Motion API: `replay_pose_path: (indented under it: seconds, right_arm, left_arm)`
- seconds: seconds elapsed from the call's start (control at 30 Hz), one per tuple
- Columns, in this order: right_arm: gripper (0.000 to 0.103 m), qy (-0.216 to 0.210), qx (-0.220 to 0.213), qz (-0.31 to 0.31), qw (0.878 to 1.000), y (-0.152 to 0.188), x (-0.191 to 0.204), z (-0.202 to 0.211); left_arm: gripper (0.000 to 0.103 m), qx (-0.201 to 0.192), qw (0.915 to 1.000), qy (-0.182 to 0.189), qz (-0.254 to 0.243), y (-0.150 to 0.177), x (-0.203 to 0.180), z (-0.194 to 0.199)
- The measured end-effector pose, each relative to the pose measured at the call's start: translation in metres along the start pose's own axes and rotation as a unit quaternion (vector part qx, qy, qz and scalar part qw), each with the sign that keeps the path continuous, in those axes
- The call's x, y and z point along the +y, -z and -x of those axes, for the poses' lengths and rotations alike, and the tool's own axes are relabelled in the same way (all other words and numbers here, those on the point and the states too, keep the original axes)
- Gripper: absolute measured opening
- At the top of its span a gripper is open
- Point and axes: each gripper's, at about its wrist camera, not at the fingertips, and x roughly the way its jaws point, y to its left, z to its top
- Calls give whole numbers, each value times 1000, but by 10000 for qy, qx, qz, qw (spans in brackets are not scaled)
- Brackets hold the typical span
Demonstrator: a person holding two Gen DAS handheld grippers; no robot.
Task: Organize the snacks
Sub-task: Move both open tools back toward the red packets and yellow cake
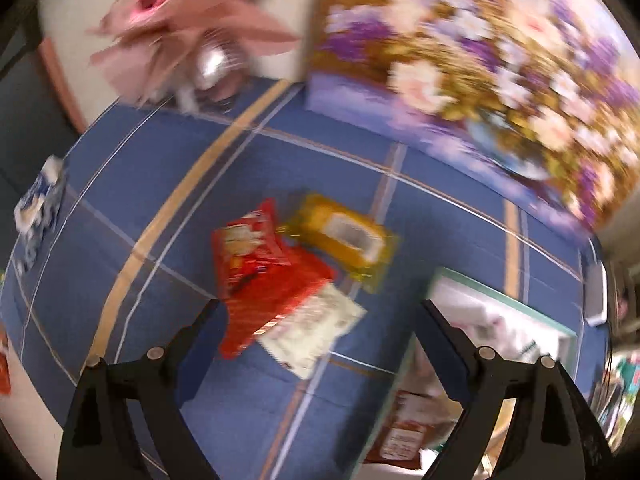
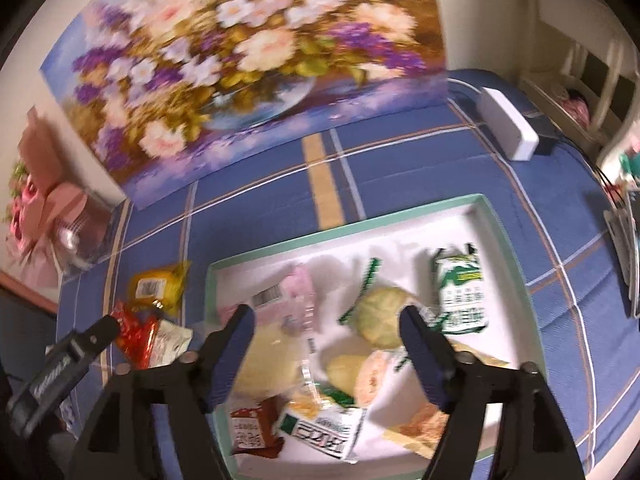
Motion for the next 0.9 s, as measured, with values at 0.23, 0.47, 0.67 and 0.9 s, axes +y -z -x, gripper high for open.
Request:
replay_pose_path:
  seconds: [0.23,0.47,0.67,0.9]
  right_arm:
    - [91,-115,45,336,9994,6,27,-7]
    - [103,-319,71,448,9985,14,54,-15]
    - [103,-427,72,494,9978,15,78,-22]
    - [103,-546,174,663,9962,23,113,-32]
  left_arm:
    - [94,-20,9980,-373,515,-14,52,-6]
    - [94,-102,9939,-663,876,-31,107,-3]
    - [94,-186,9918,-818,964,-41,143,-1]
    - [94,-52,9933,-563,1007,-45,163,-13]
